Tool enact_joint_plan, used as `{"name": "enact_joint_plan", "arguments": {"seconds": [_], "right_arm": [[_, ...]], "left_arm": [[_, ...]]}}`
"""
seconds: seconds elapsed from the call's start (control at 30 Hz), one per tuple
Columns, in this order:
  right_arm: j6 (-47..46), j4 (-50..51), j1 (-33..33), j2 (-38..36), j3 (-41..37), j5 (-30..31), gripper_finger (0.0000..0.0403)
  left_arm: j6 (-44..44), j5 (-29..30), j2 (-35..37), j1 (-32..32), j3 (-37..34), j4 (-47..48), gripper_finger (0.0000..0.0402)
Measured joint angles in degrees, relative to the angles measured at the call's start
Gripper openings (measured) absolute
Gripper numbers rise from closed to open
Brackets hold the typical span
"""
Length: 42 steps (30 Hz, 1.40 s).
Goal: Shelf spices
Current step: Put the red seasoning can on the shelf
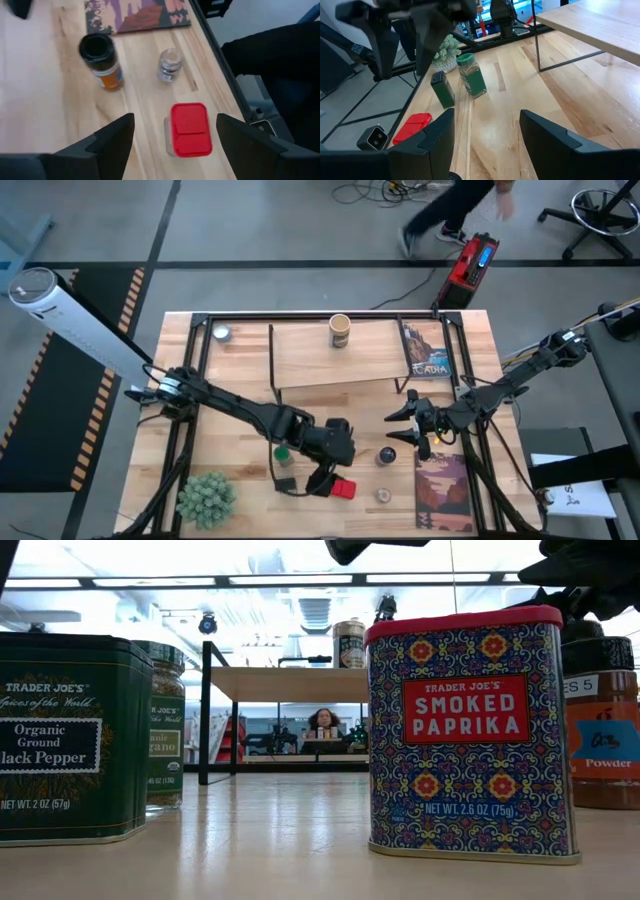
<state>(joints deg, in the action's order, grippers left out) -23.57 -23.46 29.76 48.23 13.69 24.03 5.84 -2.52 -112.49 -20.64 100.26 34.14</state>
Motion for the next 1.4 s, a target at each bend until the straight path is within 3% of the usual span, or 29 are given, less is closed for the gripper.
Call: {"name": "enact_joint_plan", "arguments": {"seconds": [0.4,1.17,1.3,1.4], "right_arm": [[0.1,0.0,0.0,0.0,0.0,0.0,0.0199],[0.2,0.2,0.0,0.0,0.0,0.0,0.0199],[2.4,4.6,0.1,-1.0,5.9,-3.7,0.0199],[4.3,20.0,0.7,-0.5,16.0,-4.3,0.0199]], "left_arm": [[-2.5,2.5,-0.9,-3.3,-0.7,-5.2,0.0277],[-1.2,11.1,-9.0,-6.8,-0.6,-4.1,0.0277],[-0.9,11.2,-9.5,-6.8,-0.6,-3.1,0.0282],[-0.7,12.1,-9.5,-6.8,-0.6,-3.5,0.0283]]}}
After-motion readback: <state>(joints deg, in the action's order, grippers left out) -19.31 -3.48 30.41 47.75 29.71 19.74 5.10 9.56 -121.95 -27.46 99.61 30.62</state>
